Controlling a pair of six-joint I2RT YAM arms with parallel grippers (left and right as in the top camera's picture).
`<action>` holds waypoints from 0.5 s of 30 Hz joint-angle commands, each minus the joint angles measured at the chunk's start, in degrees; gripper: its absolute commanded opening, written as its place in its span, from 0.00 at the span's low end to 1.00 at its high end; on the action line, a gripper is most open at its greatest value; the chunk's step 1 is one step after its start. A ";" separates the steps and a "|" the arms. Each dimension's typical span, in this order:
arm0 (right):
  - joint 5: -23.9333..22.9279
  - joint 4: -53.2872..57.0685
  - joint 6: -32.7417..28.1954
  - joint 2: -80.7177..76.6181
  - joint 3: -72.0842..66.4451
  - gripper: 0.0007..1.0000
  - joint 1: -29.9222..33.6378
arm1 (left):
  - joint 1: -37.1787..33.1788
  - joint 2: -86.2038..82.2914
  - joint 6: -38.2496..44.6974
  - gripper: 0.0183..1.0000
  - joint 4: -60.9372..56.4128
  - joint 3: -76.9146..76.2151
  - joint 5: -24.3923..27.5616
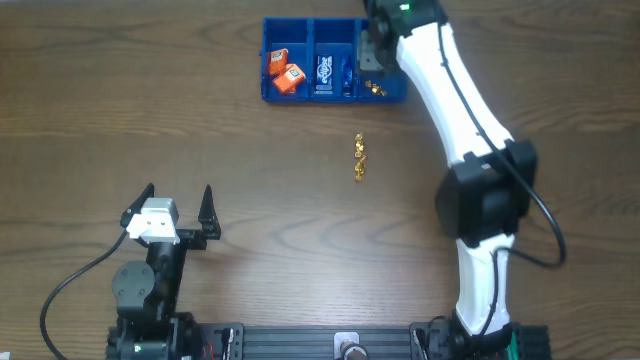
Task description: Sort Candies Into Trays
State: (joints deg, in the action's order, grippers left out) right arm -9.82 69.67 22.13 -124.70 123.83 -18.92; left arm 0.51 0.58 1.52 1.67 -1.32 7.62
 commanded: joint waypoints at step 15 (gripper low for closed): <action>11.26 0.48 8.13 7.91 -27.67 0.78 -10.51 | -0.22 -0.33 0.20 1.00 2.01 1.05 1.22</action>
State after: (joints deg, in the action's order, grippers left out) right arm -1.06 75.90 28.27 -115.98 103.44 -28.69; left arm 0.51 0.58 1.54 1.67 -1.32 7.62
